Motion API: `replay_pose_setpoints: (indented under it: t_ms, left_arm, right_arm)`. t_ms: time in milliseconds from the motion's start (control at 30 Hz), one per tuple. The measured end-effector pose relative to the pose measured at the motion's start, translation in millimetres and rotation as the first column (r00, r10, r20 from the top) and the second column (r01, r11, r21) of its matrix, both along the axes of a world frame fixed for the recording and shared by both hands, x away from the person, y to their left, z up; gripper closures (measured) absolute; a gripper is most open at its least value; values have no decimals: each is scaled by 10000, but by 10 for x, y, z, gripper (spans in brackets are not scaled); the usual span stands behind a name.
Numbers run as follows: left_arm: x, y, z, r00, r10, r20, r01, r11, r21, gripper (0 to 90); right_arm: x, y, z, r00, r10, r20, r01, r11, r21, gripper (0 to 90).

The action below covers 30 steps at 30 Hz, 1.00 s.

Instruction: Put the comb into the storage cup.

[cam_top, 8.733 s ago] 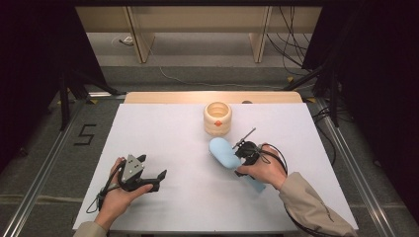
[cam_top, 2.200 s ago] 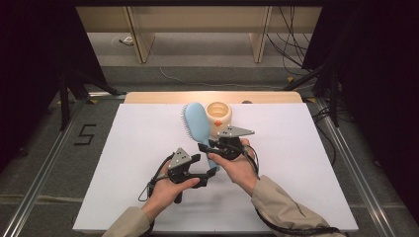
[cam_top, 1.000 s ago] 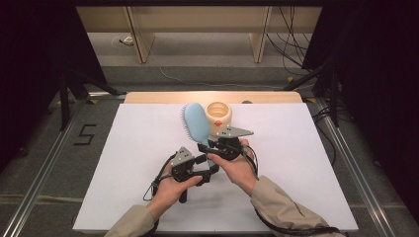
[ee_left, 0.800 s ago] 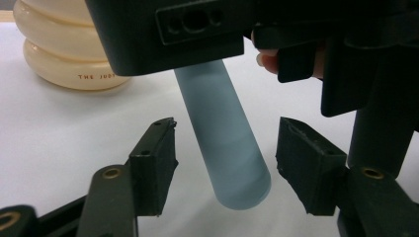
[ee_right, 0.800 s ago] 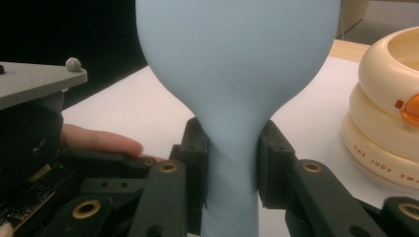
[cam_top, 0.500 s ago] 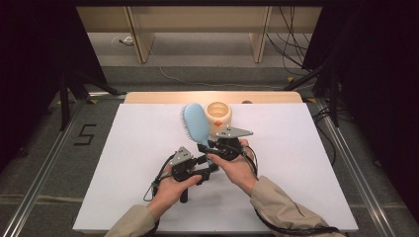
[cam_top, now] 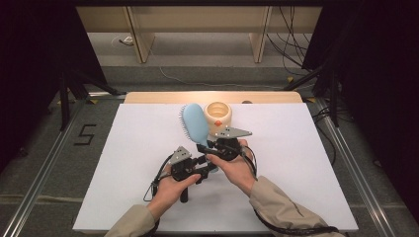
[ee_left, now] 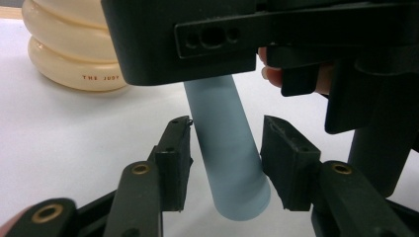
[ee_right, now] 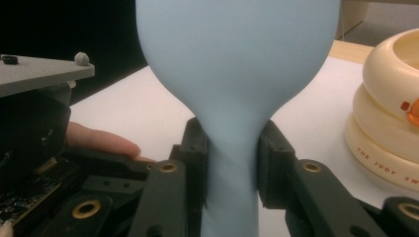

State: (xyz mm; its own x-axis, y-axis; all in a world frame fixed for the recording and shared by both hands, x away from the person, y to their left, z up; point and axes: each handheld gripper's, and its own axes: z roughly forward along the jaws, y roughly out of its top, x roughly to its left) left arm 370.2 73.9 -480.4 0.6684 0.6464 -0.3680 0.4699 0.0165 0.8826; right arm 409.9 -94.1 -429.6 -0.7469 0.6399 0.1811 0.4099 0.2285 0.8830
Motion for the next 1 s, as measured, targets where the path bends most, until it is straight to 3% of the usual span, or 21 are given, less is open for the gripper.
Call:
replay_pose_setpoints:
  t_ms: [167,633,1000]
  left_arm:
    - [5,-3,-8,9999,-48,-120,46,9999,-103,586]
    - [35,56,-35,9963,149,-851,-225,9958,-890,642]
    - [40,82,-36,9946,-32,-1040,-125,9885,-1507,651]
  right_arm:
    - [0,4,0,10000,28,8,-28,10000,-27,702]
    - [-11,25,-1,9997,118,215,-114,9998,-148,700]
    - [-18,35,23,9990,168,411,-159,9996,-220,689]
